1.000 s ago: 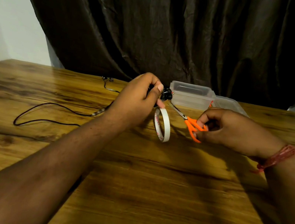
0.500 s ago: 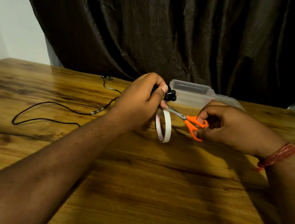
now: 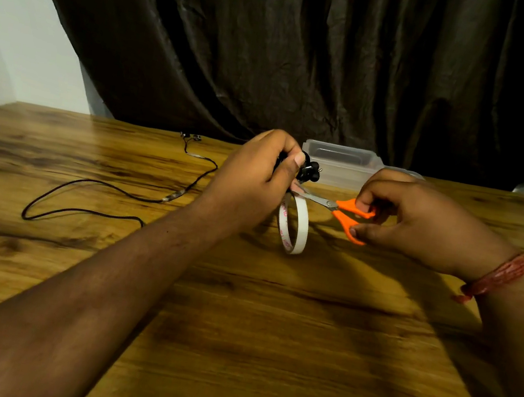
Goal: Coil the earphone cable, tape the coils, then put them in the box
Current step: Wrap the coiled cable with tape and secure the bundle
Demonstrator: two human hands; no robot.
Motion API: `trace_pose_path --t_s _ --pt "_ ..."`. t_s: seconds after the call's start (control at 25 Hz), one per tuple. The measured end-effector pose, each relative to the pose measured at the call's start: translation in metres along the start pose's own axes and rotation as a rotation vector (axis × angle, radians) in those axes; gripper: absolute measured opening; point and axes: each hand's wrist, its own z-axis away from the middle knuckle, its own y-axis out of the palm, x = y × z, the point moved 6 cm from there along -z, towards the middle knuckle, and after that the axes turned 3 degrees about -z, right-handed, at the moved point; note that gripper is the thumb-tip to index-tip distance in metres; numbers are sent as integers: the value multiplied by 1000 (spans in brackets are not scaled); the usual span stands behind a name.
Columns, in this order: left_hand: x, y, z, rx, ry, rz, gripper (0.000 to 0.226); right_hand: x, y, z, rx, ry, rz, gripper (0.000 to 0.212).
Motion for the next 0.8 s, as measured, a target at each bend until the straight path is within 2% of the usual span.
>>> trace_pose_path --t_s 0.64,0.8 --pt "-3 0 1 -4 16 5 13 6 -8 3 -92 -183 151 22" --pt "-1 2 2 17 -10 42 16 -7 -6 2 -3 -89 132 17"
